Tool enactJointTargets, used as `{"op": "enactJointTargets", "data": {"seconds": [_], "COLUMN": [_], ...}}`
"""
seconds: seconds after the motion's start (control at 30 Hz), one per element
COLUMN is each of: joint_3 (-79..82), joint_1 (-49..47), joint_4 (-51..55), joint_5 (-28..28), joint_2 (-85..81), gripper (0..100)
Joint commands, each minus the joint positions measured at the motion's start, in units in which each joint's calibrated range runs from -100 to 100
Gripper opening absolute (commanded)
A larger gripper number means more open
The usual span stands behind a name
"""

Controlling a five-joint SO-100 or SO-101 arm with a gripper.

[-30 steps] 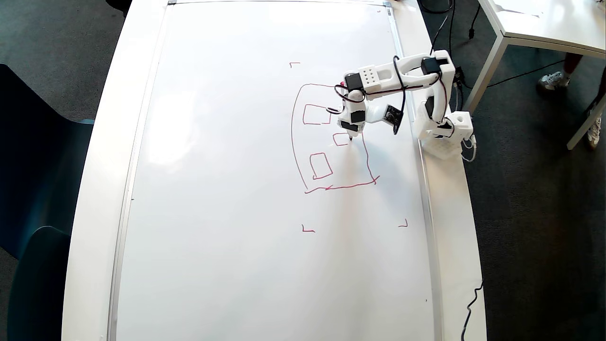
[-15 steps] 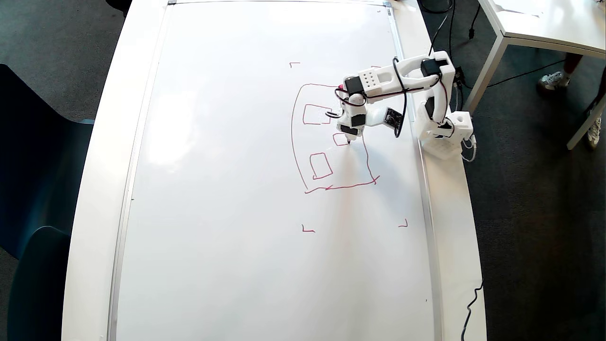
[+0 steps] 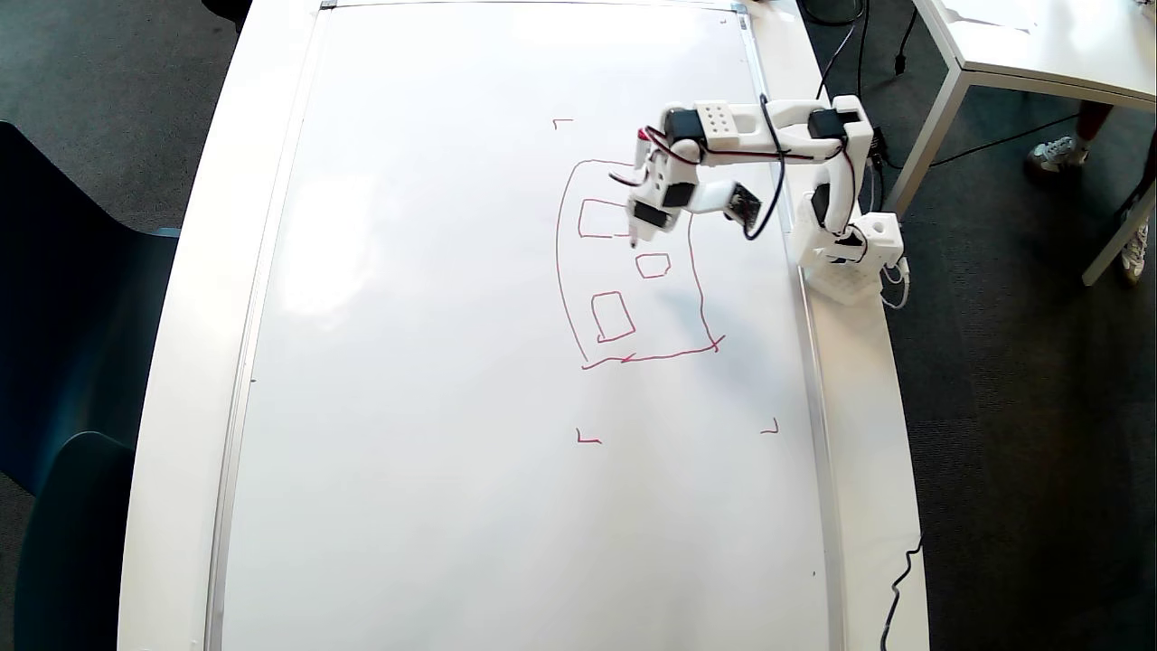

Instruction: Draw on a whiteboard a robot head using a pen attached to the gripper

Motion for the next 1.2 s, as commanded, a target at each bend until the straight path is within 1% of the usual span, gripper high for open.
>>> {"op": "enactJointTargets", "data": {"seconds": [0.0,0.37,0.8,1.17], "joint_3": [-13.78,-39.47,-43.83,-42.83], "joint_1": [2.52,2.89,1.20,0.75], "joint_4": [0.98,0.98,0.28,0.20], "joint_5": [-0.05,-0.10,-0.15,-0.15], "joint_2": [6.73,27.36,33.39,34.07], "gripper": [1,1,1,1]}}
